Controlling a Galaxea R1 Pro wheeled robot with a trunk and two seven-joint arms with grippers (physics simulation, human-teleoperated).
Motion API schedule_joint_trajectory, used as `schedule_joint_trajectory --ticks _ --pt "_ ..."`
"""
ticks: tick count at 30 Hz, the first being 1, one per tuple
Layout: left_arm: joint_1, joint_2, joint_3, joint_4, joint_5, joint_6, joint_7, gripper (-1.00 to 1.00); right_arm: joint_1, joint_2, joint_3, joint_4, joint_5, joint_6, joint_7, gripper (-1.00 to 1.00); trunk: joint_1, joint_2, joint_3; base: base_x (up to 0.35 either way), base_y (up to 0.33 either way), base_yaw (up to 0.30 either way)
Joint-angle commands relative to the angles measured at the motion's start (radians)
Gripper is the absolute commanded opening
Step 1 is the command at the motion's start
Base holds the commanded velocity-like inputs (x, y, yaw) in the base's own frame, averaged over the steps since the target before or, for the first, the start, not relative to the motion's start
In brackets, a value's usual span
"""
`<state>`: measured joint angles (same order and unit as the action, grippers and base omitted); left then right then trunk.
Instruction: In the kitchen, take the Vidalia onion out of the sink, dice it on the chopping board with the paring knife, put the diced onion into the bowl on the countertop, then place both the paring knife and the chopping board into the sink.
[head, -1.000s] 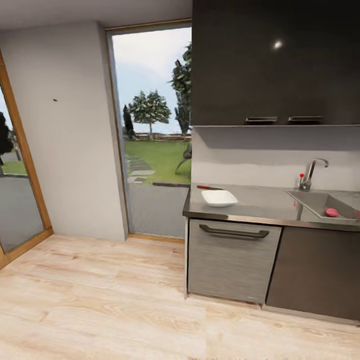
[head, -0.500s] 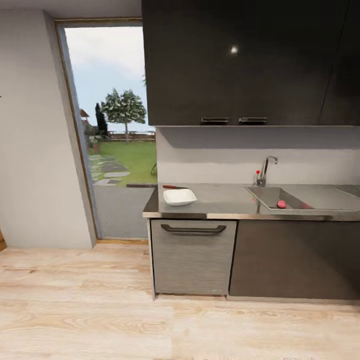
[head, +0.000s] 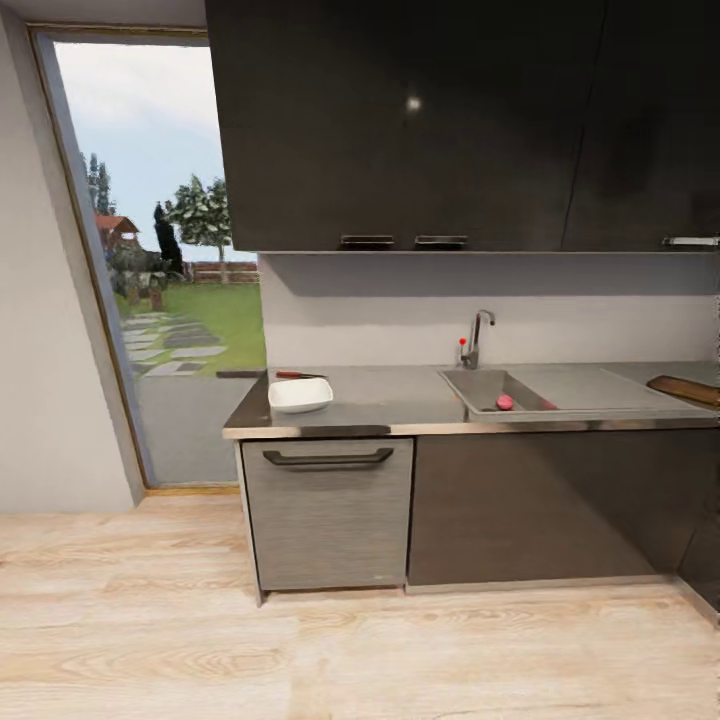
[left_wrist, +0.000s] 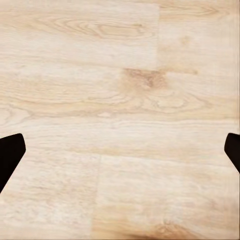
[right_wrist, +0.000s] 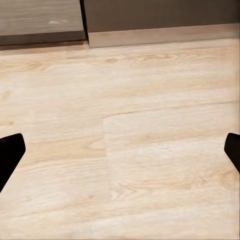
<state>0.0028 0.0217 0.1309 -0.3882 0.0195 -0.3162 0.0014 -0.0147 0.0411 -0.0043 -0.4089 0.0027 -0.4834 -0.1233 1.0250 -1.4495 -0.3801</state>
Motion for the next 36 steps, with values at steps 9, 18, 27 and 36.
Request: schedule_joint_trajectory --ticks 9,18,27,36 --pt "0.000 0.000 0.001 -0.001 0.002 -0.001 0.000 1.00 -0.001 0.001 0.000 0.001 0.001 -0.003 -0.003 1.00 0.000 -0.001 -0.001 0.000 -0.106 -0.002" --pt "0.000 0.000 0.001 -0.001 0.003 -0.001 0.000 1.00 -0.001 0.000 0.000 0.001 0.002 -0.003 -0.003 1.00 0.000 -0.001 -0.001 0.000 -0.003 -0.027" --pt "0.000 0.000 0.001 -0.001 0.003 -0.001 0.000 1.00 -0.001 0.001 0.000 0.002 0.002 -0.003 -0.003 1.00 0.000 -0.001 -0.001 0.000 0.000 -0.235" --pt "0.000 0.000 0.001 -0.001 0.003 -0.001 0.000 1.00 0.000 0.001 0.000 0.002 0.002 -0.003 -0.003 1.00 0.000 -0.001 -0.001 0.000 0.000 -0.278"
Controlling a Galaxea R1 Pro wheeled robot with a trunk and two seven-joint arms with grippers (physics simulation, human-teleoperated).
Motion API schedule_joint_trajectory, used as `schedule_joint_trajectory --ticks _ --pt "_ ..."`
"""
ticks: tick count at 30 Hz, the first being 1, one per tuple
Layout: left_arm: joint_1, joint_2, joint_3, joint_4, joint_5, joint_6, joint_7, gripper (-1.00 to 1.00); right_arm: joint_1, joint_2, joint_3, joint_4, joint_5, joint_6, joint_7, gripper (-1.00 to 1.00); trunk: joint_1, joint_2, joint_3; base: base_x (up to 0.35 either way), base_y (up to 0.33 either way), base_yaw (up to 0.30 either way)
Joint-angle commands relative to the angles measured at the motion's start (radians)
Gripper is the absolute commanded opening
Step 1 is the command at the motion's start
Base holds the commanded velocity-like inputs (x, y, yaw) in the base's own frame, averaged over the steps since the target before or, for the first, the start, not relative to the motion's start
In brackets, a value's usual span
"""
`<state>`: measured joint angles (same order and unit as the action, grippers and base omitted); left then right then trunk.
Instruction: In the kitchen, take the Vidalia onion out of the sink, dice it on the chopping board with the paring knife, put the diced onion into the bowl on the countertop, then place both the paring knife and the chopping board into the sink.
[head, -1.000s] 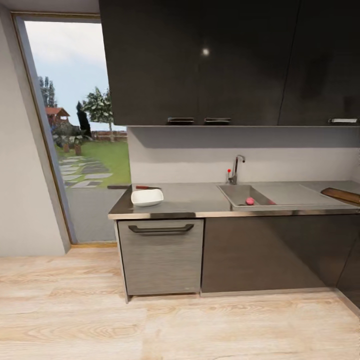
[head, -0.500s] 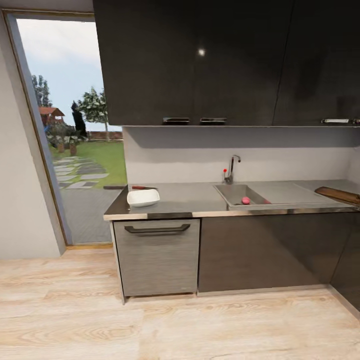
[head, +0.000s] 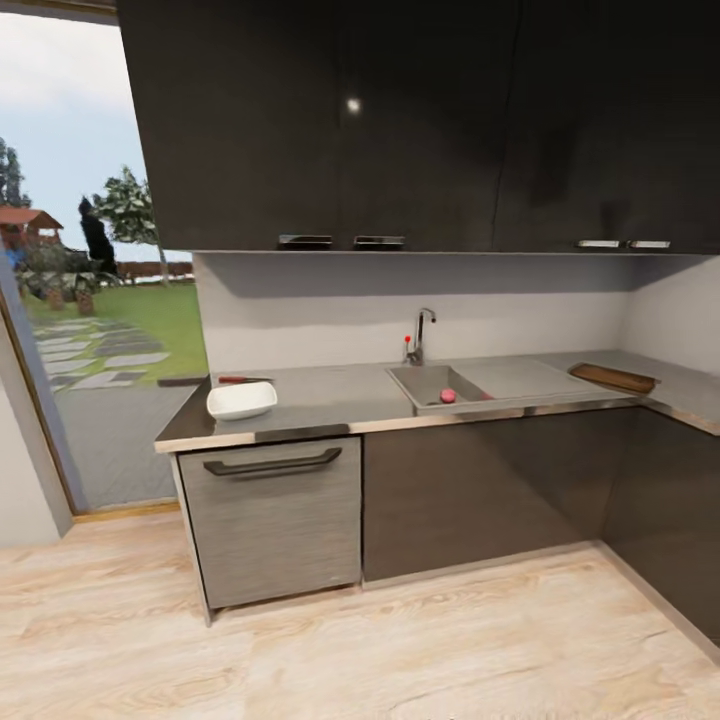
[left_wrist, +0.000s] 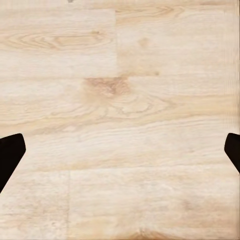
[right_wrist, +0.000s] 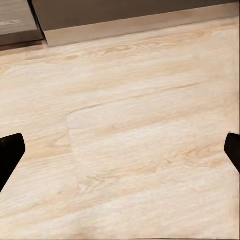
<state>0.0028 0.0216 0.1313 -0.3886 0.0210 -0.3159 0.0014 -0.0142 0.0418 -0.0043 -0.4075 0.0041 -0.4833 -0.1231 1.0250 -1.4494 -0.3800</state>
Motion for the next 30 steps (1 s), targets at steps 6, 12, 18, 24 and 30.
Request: schedule_joint_trajectory --ticks 6,12,18,24,30 --pt "0.000 0.000 0.001 -0.001 0.002 -0.002 0.000 1.00 -0.001 0.000 0.000 0.000 0.001 -0.003 -0.003 1.00 0.000 -0.001 -0.001 0.000 0.000 -0.279" --pt "0.000 0.000 0.001 -0.001 0.002 -0.002 0.000 1.00 -0.001 0.001 0.000 0.001 0.001 -0.003 -0.003 1.00 0.000 -0.001 -0.001 0.000 0.000 -0.279" --pt "0.000 0.000 0.001 -0.001 0.002 -0.002 0.000 1.00 -0.001 0.000 0.000 0.000 0.001 -0.003 -0.003 1.00 0.000 -0.001 -0.001 0.000 0.000 -0.279" --pt "0.000 0.000 0.001 -0.001 0.002 -0.002 0.000 1.00 -0.001 0.001 0.000 0.000 0.001 -0.003 -0.003 1.00 0.000 -0.001 -0.001 0.000 0.000 -0.279" --pt "0.000 0.000 0.001 -0.001 0.002 -0.002 0.000 1.00 -0.001 0.001 0.000 0.000 0.001 -0.003 -0.003 1.00 0.000 -0.001 -0.001 0.000 0.000 -0.279"
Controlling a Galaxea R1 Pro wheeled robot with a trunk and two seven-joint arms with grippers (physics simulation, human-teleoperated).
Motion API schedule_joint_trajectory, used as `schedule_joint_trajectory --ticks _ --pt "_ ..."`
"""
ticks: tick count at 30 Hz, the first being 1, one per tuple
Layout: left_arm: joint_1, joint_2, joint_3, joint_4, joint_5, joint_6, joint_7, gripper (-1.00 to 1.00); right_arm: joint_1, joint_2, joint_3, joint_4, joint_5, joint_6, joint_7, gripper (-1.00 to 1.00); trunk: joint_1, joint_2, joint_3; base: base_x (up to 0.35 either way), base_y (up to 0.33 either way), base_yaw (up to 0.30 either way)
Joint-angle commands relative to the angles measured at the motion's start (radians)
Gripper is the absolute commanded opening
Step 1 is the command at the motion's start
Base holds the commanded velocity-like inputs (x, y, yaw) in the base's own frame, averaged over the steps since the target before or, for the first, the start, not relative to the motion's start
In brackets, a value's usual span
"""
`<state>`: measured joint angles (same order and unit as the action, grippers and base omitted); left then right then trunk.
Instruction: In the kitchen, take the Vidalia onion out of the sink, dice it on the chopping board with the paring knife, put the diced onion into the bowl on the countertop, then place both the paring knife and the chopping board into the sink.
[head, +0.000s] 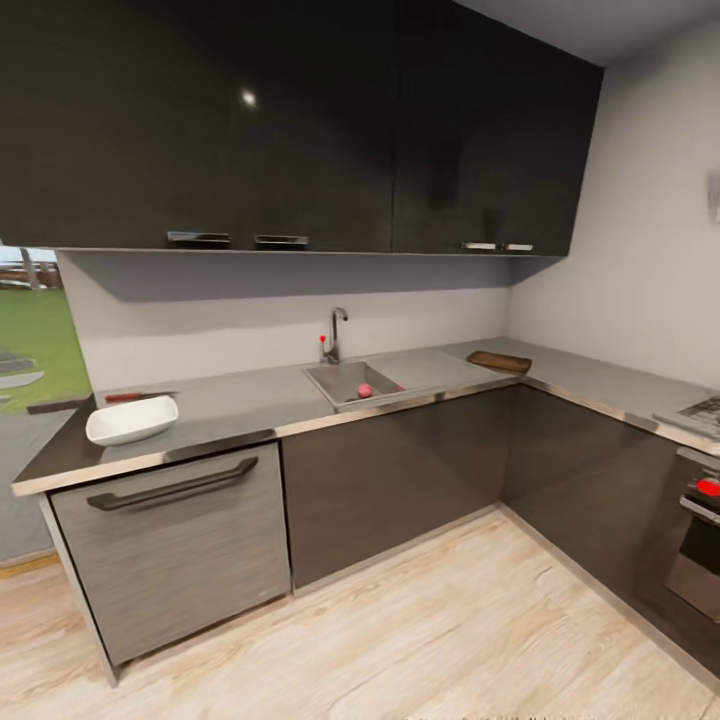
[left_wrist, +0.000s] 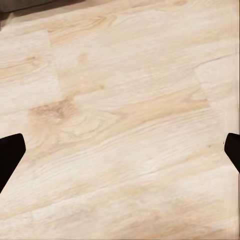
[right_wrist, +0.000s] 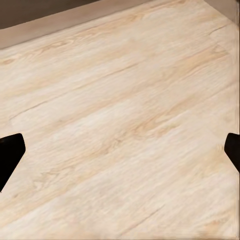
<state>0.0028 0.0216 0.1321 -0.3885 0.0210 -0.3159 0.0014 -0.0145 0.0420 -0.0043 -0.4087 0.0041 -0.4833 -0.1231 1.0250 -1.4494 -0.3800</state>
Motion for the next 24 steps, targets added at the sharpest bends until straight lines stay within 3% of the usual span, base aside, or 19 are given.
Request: schedule_joint_trajectory --ticks 1,24 --pt "0.000 0.000 0.001 -0.001 0.002 -0.002 0.000 1.00 -0.001 0.001 0.000 0.001 0.000 -0.003 -0.003 1.00 0.000 -0.001 -0.001 0.000 0.000 -0.279" --pt "0.000 0.000 0.000 -0.001 0.002 -0.002 0.000 1.00 -0.001 0.001 0.001 0.001 0.000 -0.003 -0.003 1.00 0.000 -0.001 -0.001 0.000 0.000 -0.279"
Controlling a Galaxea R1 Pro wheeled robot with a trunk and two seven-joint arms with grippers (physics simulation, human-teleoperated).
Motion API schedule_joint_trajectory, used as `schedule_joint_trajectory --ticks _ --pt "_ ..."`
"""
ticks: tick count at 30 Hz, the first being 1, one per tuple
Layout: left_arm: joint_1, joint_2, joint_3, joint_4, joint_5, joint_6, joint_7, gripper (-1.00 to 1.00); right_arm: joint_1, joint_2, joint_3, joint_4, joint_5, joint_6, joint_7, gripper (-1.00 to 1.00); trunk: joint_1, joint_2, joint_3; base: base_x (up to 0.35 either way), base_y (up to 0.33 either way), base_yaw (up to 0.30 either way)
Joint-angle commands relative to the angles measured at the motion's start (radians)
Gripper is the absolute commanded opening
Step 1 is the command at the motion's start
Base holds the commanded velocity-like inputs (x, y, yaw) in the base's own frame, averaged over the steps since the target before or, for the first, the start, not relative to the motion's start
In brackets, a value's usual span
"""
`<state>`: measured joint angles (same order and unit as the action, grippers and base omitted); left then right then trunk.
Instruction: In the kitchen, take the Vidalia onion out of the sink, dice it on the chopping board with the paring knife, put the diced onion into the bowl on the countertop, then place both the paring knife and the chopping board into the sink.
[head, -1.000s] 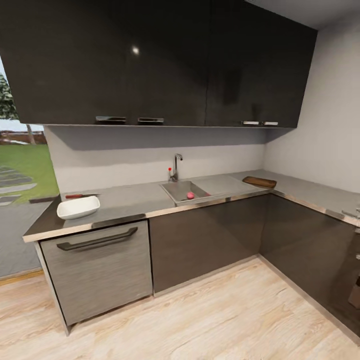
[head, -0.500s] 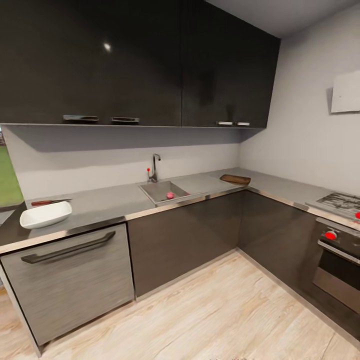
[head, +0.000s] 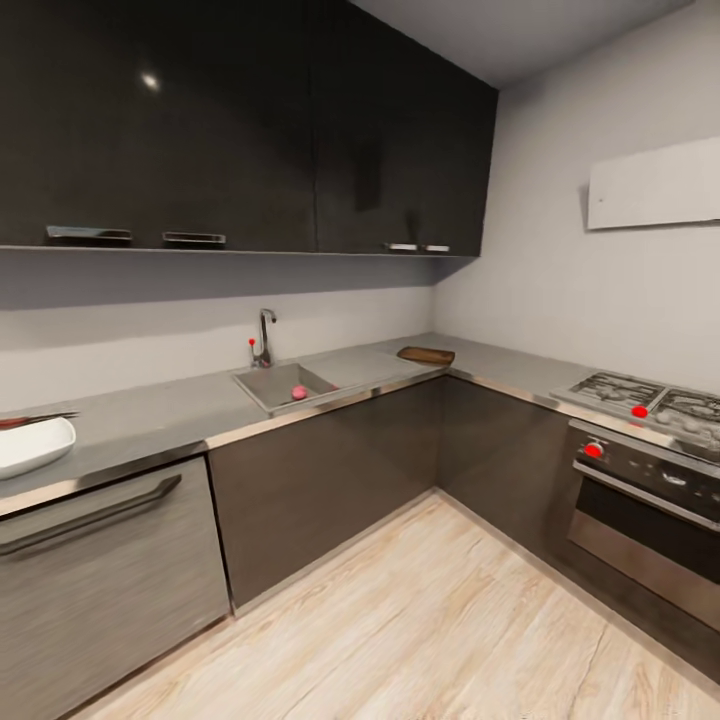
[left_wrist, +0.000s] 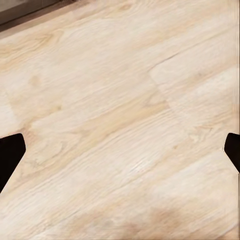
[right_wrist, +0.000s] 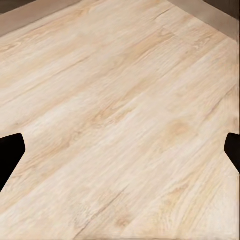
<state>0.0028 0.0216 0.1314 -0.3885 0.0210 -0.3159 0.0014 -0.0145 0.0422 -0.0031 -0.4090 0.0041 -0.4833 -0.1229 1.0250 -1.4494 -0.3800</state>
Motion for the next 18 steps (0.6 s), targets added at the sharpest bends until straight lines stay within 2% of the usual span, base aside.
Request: schedule_joint_trajectory --ticks 1,13,18 --pt "0.000 0.000 0.001 -0.001 0.002 -0.002 0.000 1.00 -0.001 0.000 0.000 0.001 0.000 -0.003 -0.003 1.00 0.000 -0.001 -0.001 0.000 0.000 -0.279" --pt "0.000 0.000 0.001 -0.001 0.002 -0.002 0.000 1.00 -0.001 0.001 0.000 0.001 0.000 -0.003 -0.003 1.00 0.000 -0.001 -0.001 0.000 0.000 -0.272" --pt "0.000 0.000 0.001 -0.001 0.002 -0.002 0.000 1.00 -0.001 0.001 0.000 0.002 0.000 -0.003 -0.003 1.00 0.000 -0.001 -0.001 0.000 0.000 -0.085"
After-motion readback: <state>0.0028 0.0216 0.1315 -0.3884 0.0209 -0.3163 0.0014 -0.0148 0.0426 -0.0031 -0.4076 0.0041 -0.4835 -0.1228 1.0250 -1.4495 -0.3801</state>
